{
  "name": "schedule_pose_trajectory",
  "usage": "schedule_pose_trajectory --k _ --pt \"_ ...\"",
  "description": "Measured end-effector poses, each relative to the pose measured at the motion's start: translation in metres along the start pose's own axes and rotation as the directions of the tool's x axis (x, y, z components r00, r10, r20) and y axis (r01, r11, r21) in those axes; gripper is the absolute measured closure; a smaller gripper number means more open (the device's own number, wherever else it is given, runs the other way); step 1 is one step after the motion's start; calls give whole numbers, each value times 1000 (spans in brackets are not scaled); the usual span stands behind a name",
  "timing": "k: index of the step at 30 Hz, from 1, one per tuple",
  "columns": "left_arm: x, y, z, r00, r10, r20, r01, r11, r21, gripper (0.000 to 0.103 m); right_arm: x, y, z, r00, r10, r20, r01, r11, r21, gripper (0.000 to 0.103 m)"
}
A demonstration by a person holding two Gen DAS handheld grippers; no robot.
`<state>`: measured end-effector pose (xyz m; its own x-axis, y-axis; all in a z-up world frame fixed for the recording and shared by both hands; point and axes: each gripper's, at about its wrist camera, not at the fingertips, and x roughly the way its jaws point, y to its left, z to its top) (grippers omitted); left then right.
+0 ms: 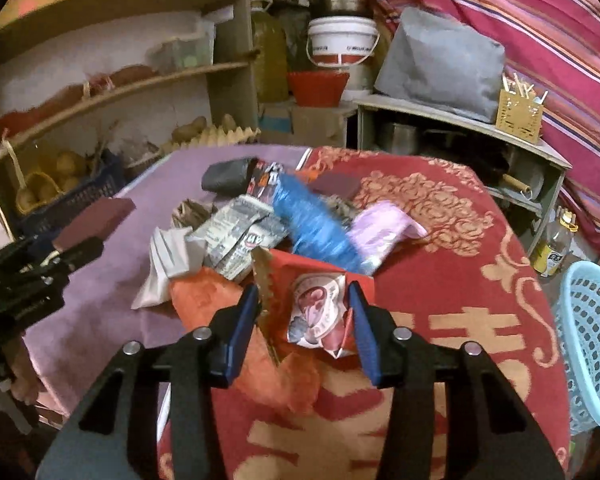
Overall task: Collect trash
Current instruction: 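Lift the maroon pad with the left tool while the right tool grasps the orange-red wrapper, then drop the pad and wrapper into the blue basket, opening both tools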
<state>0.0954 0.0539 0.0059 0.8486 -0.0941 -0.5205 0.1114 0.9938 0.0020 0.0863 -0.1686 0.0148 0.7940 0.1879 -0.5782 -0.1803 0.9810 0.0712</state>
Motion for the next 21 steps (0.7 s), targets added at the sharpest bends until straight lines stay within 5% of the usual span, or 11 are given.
schedule_pose_trajectory --k 13,21 --pt "-33 -93 25 995 -70 76 64 995 79 45 -80 -96 7 990 -65 126 56 996 71 57" --pt "-28 -172 37 981 -182 67 174 979 110 45 -115 -174 -6 978 -154 143 133 980 150 57"
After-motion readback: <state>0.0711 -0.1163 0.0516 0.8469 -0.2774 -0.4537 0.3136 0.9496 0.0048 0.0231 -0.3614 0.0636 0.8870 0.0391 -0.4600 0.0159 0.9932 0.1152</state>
